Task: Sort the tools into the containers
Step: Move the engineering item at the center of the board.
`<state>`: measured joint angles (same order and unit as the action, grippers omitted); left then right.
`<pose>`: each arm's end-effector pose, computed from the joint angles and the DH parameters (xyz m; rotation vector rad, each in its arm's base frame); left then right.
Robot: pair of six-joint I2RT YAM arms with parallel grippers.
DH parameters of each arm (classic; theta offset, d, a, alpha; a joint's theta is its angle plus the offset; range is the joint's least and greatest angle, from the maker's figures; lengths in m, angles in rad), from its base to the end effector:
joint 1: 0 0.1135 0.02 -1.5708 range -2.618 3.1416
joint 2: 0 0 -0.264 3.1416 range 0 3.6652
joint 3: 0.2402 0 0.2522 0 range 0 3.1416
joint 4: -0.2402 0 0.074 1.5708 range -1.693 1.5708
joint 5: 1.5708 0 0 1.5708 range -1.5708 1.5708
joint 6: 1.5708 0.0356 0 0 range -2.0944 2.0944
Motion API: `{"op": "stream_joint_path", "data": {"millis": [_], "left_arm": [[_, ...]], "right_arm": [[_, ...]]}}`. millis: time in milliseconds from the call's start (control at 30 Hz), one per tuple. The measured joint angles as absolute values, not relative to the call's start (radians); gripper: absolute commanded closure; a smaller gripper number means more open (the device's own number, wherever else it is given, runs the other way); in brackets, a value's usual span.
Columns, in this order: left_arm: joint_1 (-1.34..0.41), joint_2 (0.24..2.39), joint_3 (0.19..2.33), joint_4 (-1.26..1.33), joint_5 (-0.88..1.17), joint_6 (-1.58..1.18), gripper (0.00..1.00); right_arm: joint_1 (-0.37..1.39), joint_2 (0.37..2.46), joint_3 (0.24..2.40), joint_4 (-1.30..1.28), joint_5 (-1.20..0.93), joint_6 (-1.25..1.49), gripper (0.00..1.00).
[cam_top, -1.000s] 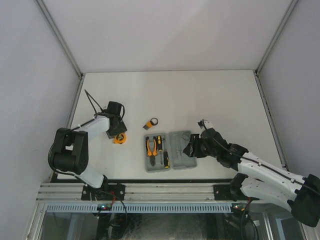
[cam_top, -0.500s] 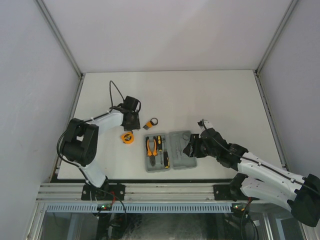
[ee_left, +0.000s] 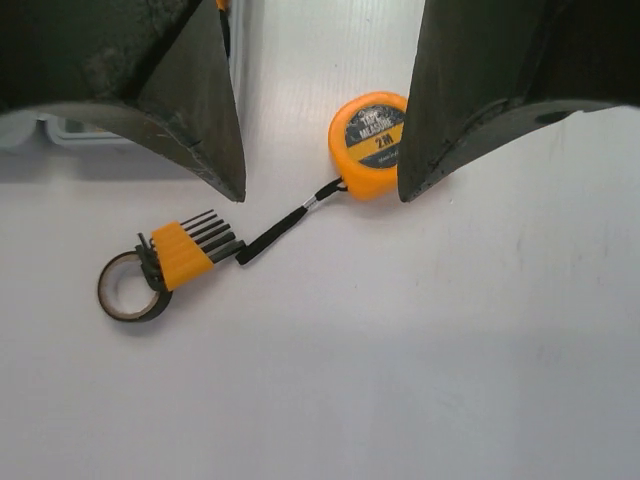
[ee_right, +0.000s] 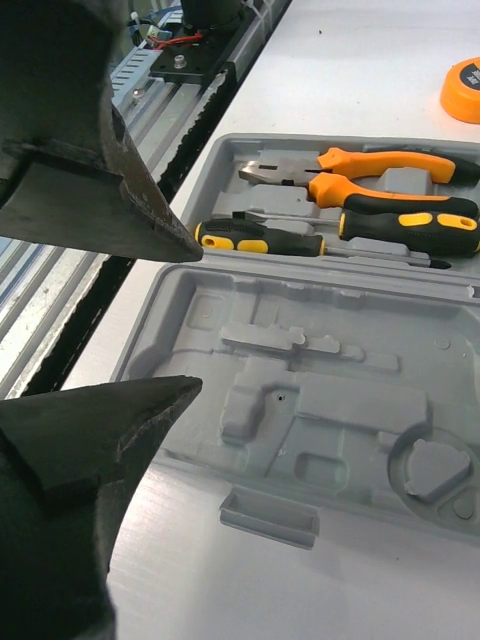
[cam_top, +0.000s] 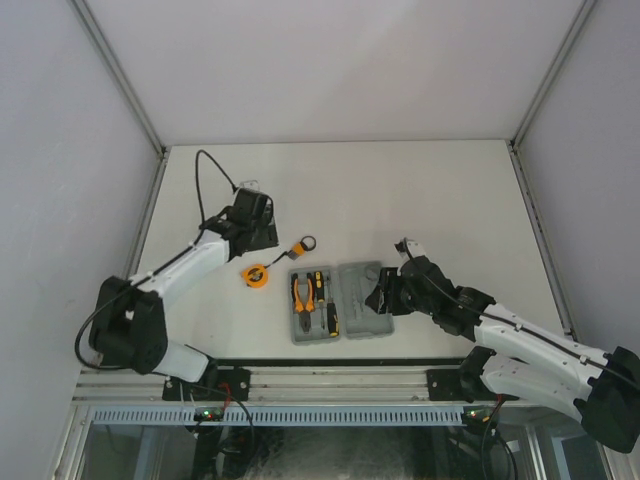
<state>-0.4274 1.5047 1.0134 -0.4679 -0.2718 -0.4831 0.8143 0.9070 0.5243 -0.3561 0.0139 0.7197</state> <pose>0.2852 -0.1194 0.2256 -0.1759 2.4736 -0.0396 0.1294 0.1364 0.2118 -0.1076 2.4313 0.7339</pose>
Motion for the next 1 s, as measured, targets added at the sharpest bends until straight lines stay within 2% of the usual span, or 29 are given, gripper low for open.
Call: {"op": "stream_joint_path", "data": {"millis": [167, 433, 733, 1000], "left_arm": [[-0.418, 1.354, 0.95, -0.468, -0.321, -0.543, 0.22], [-0.407, 1.42, 0.895, -0.527, -0.332, -0.676, 0.17], [-0.407, 1.467, 0.871, -0.55, -0.332, -0.755, 0.18], [-0.407, 1.542, 0.854, -0.538, -0.315, -0.784, 0.28]], "right_arm": [[0.814, 0.915, 0.524, -0.353, 0.017, 0.722, 0.48], [0.825, 0.934, 0.524, -0.354, 0.017, 0.723, 0.48], [0.826, 0.941, 0.524, -0.354, 0.017, 0.724, 0.48], [0.829, 0.946, 0.524, -0.35, 0.019, 0.725, 0.48]]}}
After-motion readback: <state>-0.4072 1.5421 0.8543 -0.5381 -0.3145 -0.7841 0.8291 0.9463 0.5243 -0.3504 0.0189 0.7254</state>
